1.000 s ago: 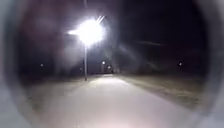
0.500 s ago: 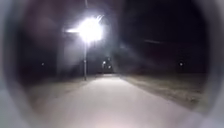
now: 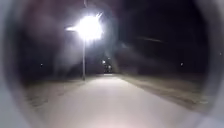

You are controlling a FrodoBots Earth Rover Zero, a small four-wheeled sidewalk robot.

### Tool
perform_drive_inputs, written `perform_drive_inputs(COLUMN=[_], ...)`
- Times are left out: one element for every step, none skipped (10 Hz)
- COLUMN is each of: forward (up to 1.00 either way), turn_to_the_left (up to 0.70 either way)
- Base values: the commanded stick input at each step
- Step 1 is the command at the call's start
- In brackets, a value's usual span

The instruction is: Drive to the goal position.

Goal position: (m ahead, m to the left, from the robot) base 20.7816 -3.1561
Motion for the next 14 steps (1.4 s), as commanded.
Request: perform_drive_inputs(forward=[0.7, 0.7, 0.7, 0.7, 0.7, 0.7, 0.7, 0.7, 0.7, 0.7, 0.7, 0.7, 0.7, 0.7], turn_to_the_left=[0.0, 0.0, 0.0, 0.0, 0.0, 0.0, 0.0, 0.0, 0.0, 0.0, 0.0, 0.0, 0.0, 0.0])
